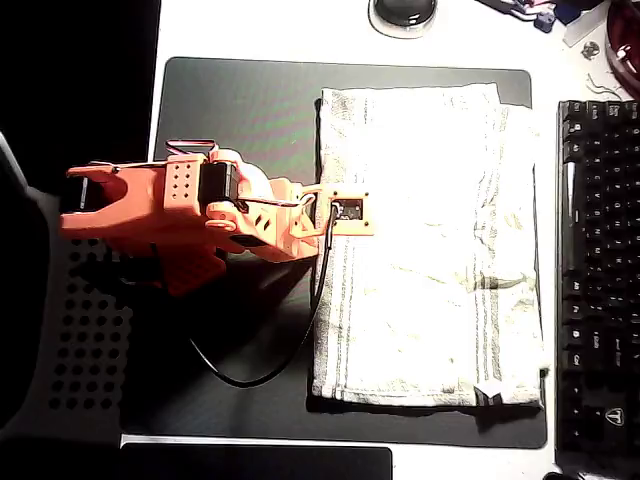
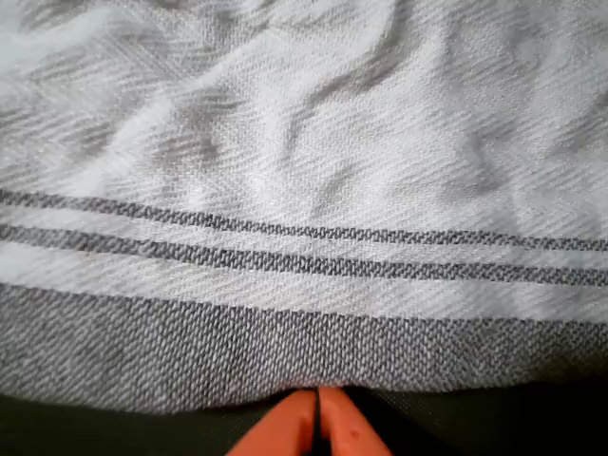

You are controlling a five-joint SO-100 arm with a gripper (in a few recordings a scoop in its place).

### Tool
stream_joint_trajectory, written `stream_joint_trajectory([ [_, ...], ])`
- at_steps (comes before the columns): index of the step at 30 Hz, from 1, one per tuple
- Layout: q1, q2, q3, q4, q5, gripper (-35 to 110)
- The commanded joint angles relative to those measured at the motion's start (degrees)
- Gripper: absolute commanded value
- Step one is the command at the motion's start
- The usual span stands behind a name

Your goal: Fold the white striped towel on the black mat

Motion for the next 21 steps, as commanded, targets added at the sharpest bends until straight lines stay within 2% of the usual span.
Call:
stream_joint_trajectory([
  [1,0.7,1.4,1.3,1.1,-0.1,16],
  [7,0.7,1.4,1.3,1.1,-0.5,20],
  [11,0.7,1.4,1.3,1.1,-0.1,0],
  [21,0.7,1.4,1.4,1.1,0.0,0],
])
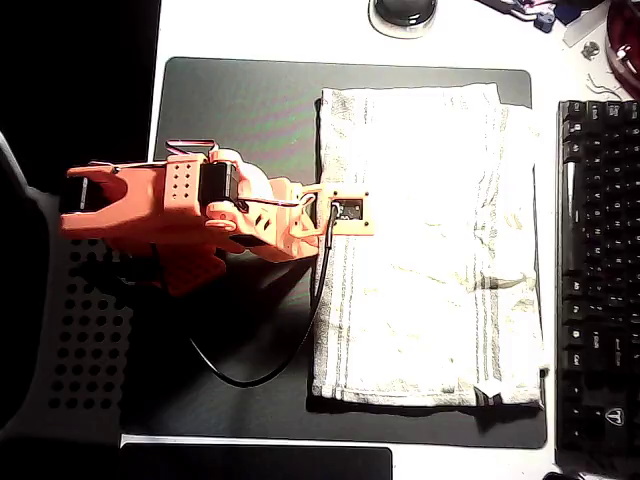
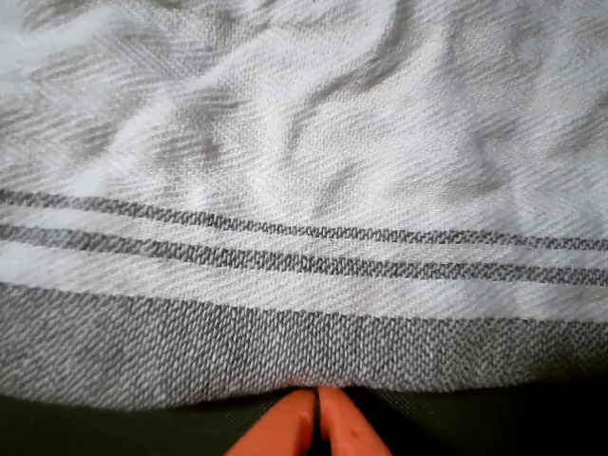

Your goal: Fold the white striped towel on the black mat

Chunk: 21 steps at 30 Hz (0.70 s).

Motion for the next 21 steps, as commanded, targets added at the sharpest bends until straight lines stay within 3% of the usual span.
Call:
stream_joint_trajectory([
  [1,0.8,1.4,0.8,1.1,-0.3,0],
  [21,1.2,0.5,-0.2,0.9,-2.5,0],
])
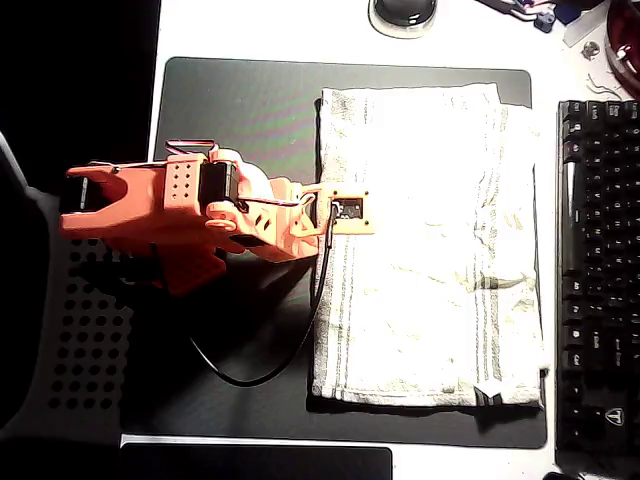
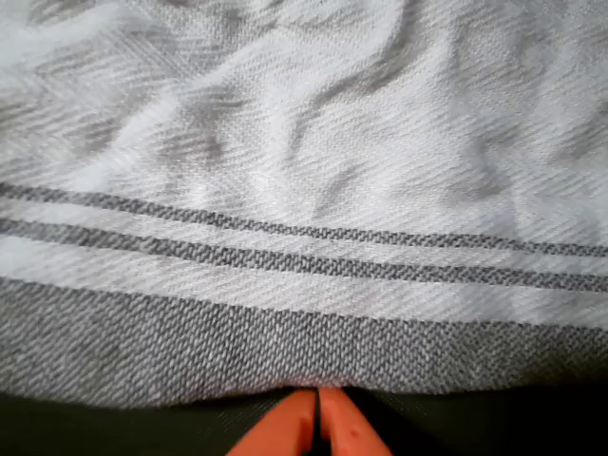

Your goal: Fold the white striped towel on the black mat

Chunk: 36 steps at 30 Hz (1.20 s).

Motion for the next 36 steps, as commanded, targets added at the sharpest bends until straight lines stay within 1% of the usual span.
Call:
stream_joint_trajectory([
  [1,0.2,-0.2,-0.5,0.4,0.1,0],
  [6,-3.1,-6.9,-3.6,-2.8,4.1,0],
  [14,-11.1,-20.3,-14.1,-6.0,10.7,0],
  [20,-18.2,-32.7,-23.8,-8.1,14.9,0],
  [25,-25.1,-44.2,-33.0,-9.7,21.5,0],
  [36,-37.3,-67.5,-54.2,-12.8,31.8,0],
])
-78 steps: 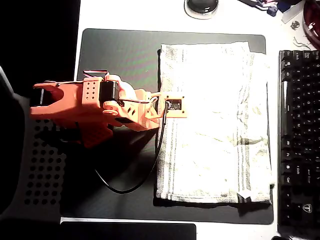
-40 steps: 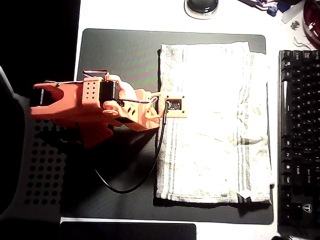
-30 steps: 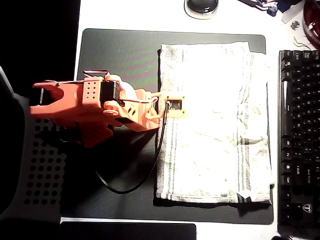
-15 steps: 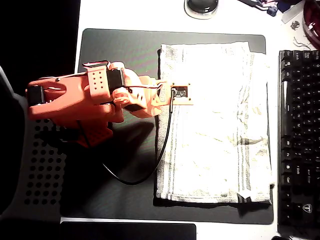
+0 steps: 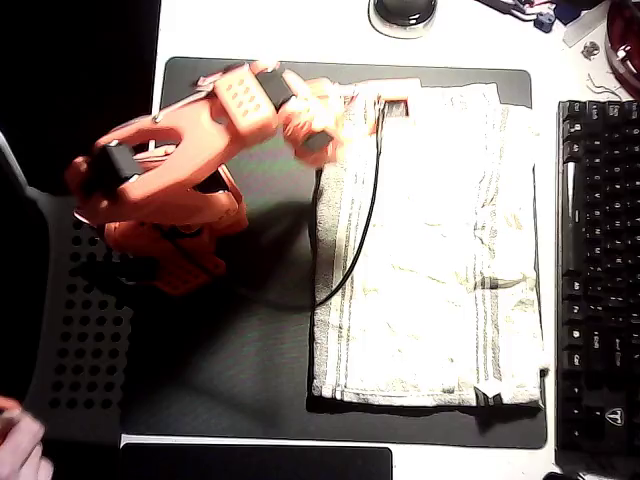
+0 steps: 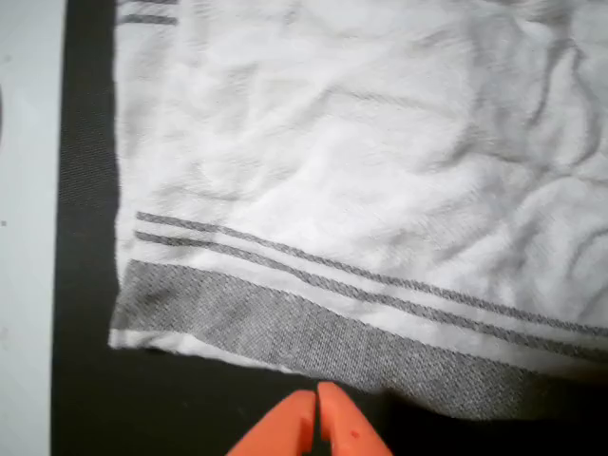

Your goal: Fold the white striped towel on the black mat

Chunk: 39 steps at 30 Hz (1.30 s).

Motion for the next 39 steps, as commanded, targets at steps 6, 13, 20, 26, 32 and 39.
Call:
stream_joint_trajectory([
  [6,-6.9,-20.5,-20.1,-1.1,5.4,0],
  [13,-8.5,-38.8,-37.6,0.5,6.9,0],
  [20,-8.4,-50.0,-46.4,-0.1,7.8,0],
  [26,-8.3,-57.4,-53.5,0.1,8.7,1],
  [32,-7.9,-59.9,-55.6,-0.3,9.1,4],
  [39,-8.1,-61.7,-56.3,-0.4,9.0,7],
])
